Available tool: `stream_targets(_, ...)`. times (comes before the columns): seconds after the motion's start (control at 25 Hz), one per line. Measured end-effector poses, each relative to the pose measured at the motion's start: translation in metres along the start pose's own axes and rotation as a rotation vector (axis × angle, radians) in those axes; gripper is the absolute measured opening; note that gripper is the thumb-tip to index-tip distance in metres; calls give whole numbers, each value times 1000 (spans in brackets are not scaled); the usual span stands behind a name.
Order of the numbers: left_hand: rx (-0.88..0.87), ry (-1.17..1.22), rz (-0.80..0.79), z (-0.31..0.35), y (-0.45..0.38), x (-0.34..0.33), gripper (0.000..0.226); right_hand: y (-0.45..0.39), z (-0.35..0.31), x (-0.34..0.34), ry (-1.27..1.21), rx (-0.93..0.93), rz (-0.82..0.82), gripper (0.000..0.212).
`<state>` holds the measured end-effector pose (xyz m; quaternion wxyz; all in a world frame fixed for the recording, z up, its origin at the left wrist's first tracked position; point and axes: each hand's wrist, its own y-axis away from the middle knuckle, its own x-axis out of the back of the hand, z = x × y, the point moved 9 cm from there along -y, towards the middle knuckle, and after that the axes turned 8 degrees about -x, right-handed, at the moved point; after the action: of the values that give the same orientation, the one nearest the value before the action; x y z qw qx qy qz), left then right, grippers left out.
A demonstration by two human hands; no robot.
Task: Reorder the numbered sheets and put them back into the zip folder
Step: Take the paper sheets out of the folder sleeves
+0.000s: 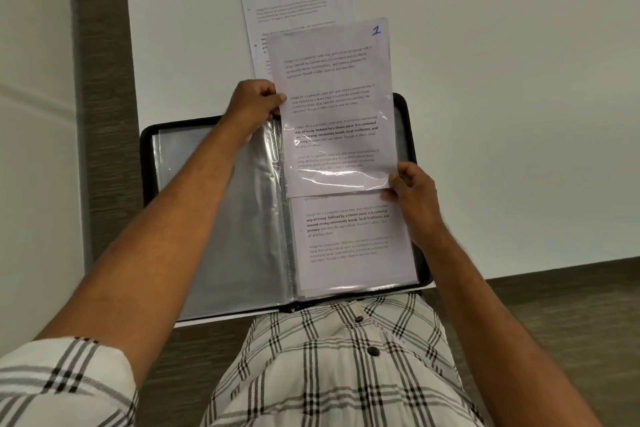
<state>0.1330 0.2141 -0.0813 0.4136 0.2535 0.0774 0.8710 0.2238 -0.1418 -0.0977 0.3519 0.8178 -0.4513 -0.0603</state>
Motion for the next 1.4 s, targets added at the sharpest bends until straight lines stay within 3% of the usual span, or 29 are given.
stream_targets(0.12,-37,-101,47,3,-3,4,12,2,-2,-1,-17,-10,5,23)
stream_targets(0.32,-107,-76,220,18,-32,22,20,4,-4,-4,-77,-40,-20,18)
stream_targets(0.72,-121,-98,370,43,-118,65,16,-1,-3,-3,-90,-84,-21,19)
stream_targets(0.92,-106,-222,386,44,-150,69,37,-6,0,-2,-71,-105,-24,20)
stream_targets(1.12,-95,-323,354,34,-165,67,13,-8,1,-2,-70,-114,-20,19)
stream_targets(1.4,-154,-391,343,33,-130,60,53,-7,-1,-2,-75,-114,-12,18)
